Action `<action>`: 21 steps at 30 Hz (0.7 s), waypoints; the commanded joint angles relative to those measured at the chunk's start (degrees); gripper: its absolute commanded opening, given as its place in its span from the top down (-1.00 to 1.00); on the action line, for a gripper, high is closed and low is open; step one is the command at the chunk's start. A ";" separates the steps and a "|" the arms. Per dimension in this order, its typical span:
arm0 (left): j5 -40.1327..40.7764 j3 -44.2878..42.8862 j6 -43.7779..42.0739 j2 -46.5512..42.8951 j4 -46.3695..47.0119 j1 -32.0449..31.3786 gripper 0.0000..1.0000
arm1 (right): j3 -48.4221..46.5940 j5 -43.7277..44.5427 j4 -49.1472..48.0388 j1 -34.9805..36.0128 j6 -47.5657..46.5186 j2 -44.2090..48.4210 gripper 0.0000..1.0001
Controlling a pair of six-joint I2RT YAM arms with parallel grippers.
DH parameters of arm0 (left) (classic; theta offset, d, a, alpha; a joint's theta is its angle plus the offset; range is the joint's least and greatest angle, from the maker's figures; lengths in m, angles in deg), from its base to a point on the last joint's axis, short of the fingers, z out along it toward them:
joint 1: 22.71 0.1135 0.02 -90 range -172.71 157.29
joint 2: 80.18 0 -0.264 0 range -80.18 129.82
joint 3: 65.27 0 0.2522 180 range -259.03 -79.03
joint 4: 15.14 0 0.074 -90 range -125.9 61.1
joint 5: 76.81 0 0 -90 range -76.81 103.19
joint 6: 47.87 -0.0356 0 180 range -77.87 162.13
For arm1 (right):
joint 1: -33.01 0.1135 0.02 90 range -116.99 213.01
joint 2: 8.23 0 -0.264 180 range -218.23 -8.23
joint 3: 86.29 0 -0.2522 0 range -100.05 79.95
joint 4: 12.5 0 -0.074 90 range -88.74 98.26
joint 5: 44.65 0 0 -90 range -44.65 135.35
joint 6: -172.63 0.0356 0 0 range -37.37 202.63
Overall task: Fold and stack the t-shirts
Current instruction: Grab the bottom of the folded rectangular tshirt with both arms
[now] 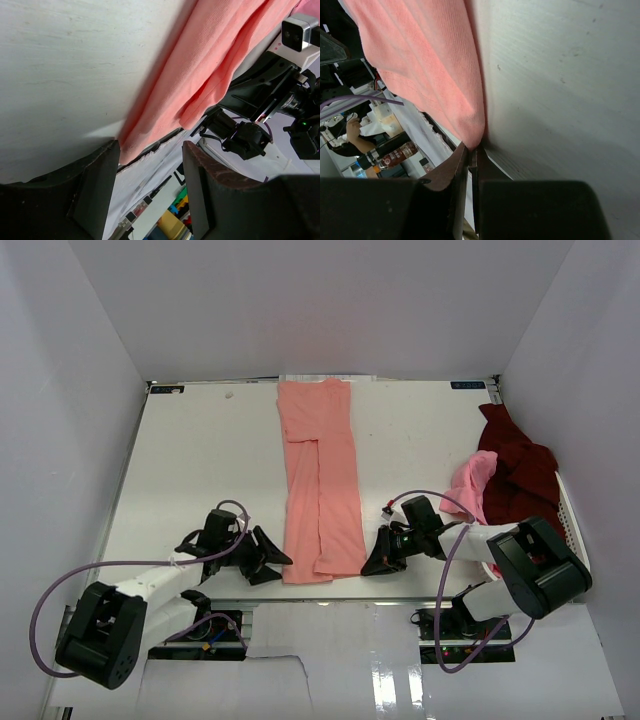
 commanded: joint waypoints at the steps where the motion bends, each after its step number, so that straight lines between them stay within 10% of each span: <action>1: 6.79 1.95 -0.84 1.95 -5.49 -0.70 -0.30 | -1.52 1.53 1.54 0.23 -1.26 1.30 0.85; 12: 6.00 1.60 -0.05 11.17 0.31 -4.21 -0.27 | -2.49 1.53 1.81 0.15 -1.26 0.77 0.85; 21: 4.60 1.86 -0.05 15.13 3.74 -4.74 0.34 | -2.14 1.27 1.72 0.15 -1.35 0.95 0.85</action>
